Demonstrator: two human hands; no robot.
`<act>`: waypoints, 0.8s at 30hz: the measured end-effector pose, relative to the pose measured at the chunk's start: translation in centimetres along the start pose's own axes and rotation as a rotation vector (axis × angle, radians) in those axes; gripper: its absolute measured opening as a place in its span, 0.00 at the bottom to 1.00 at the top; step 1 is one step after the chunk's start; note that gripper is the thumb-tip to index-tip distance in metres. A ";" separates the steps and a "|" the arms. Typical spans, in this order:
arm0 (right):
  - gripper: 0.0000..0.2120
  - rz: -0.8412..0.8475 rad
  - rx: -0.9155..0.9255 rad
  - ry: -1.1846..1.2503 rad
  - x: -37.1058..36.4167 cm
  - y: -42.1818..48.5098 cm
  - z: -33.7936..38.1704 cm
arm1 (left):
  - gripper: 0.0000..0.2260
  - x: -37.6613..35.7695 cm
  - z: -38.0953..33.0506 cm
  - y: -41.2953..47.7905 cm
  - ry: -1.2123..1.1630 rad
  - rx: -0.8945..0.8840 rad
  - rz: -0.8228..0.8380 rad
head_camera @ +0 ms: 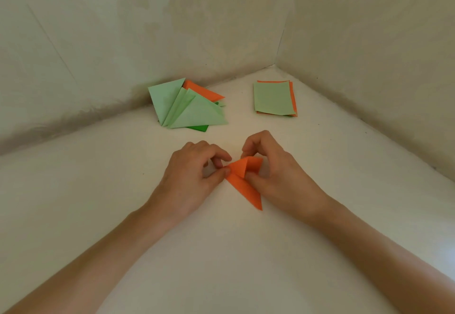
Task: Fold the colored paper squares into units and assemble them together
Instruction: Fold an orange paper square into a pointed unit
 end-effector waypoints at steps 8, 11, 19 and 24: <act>0.16 -0.027 0.012 -0.262 0.1 0.0 -0.3 | 0.08 0.0 -0.1 0.0 -0.024 -0.018 0.020; 0.07 -0.111 0.213 -0.440 0.0 0.3 -0.1 | 0.03 0.1 -0.2 -0.1 0.040 -0.069 0.033; 0.09 -0.178 0.546 -0.801 -0.2 -1.2 1.0 | 0.14 0.4 -0.9 -0.5 0.279 -0.399 0.115; 0.22 -0.027 0.514 -0.951 -0.4 -2.8 0.7 | 0.15 0.8 -1.2 -1.1 0.348 -0.463 0.097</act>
Point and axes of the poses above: each hand's wrist, its own y-axis towards the middle knuckle, its own x-axis out of the back of the hand, z = x × y, the point moved 6 cm from there along y, towards the middle knuckle, and after that the axes turned 4 degrees about z, right-handed, at the moved point
